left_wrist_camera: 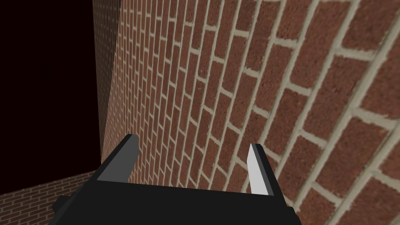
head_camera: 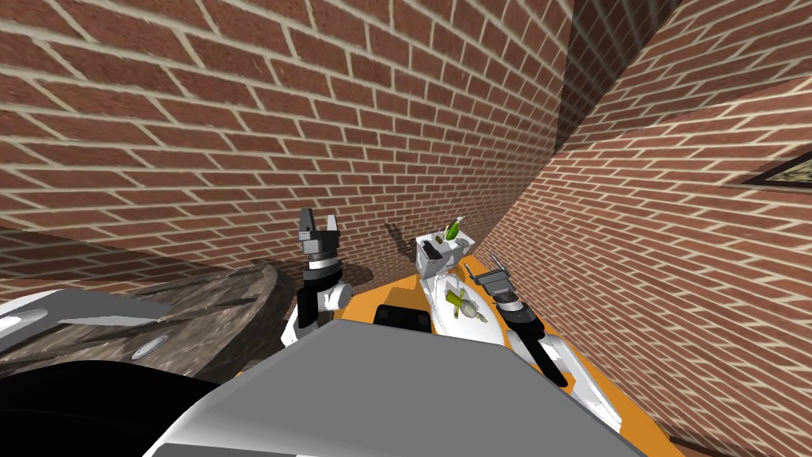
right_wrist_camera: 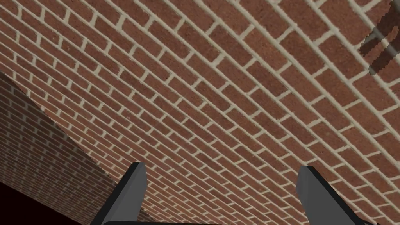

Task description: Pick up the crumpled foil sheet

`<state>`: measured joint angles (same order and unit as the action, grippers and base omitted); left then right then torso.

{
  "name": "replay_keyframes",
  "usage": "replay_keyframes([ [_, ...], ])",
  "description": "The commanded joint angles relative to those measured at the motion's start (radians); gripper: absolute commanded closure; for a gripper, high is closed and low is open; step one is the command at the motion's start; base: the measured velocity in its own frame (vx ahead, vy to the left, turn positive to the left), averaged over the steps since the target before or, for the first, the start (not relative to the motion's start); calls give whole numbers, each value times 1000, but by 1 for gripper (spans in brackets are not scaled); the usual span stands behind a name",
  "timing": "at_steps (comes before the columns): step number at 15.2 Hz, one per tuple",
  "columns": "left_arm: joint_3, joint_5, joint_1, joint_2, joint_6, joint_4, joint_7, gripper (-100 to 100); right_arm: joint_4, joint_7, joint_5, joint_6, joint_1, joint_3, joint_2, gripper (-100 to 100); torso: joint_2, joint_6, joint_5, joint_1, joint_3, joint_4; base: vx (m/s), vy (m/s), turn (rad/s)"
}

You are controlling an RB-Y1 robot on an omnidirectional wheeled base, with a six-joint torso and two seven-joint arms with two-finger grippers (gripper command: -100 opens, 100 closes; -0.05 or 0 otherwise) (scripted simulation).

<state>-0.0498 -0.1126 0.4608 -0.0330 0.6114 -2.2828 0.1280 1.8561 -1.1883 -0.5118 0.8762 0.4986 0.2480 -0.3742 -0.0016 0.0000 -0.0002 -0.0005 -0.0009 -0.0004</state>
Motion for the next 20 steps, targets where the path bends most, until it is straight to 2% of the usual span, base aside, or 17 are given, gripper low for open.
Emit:
replay_keyframes([
  [1,0,0,0,0,0,0,0,0,-24,-50,-19,13,-3,8,-6,-100,0,0,0,0,0,0,34,-2,-7],
  [3,0,0,0,0,0,0,0,0,-24,-79,-19,13,-3,8,-6,-100,-1,0,0,0,0,0,23,-4,-1],
  [4,0,0,0,0,0,0,0,0,-61,-109,-47,32,-8,19,-10,-100,0,0,0,0,0,0,30,-2,-3],
  [7,0,0,0,0,0,0,0,0,-61,-157,-47,32,-8,19,-10,-100,-1,0,0,0,0,0,27,-4,-2],
  [8,0,0,0,0,0,0,0,0,-98,-189,-74,51,-12,30,-12,-100,0,0,0,0,0,0,33,-6,-4],
  [11,0,0,0,0,0,0,0,0,-98,-234,-74,51,-12,30,-12,-100,-1,0,0,0,-1,0,34,-2,-2],
  [12,0,0,0,0,0,0,0,0,-136,-266,-101,70,-17,41,-10,-100,-1,0,0,0,0,0,27,0,-2],
  [15,0,0,0,0,0,0,0,0,-136,-310,-101,70,-17,41,-10,-100,-1,0,0,0,-1,0,33,1,-2],
  [16,0,0,0,0,0,0,0,0,-174,-342,-128,88,-22,51,-6,-100,-1,0,0,1,0,0,42,0,-3],
  [19,0,0,0,0,0,0,0,0,-174,-384,-128,88,-22,51,-6,-100,-2,0,0,1,-1,0,38,2,-1],
  [20,0,0,0,0,0,0,0,0,-213,-416,-153,107,-27,60,2,-100,-1,0,0,1,-1,0,43,5,-1],
])
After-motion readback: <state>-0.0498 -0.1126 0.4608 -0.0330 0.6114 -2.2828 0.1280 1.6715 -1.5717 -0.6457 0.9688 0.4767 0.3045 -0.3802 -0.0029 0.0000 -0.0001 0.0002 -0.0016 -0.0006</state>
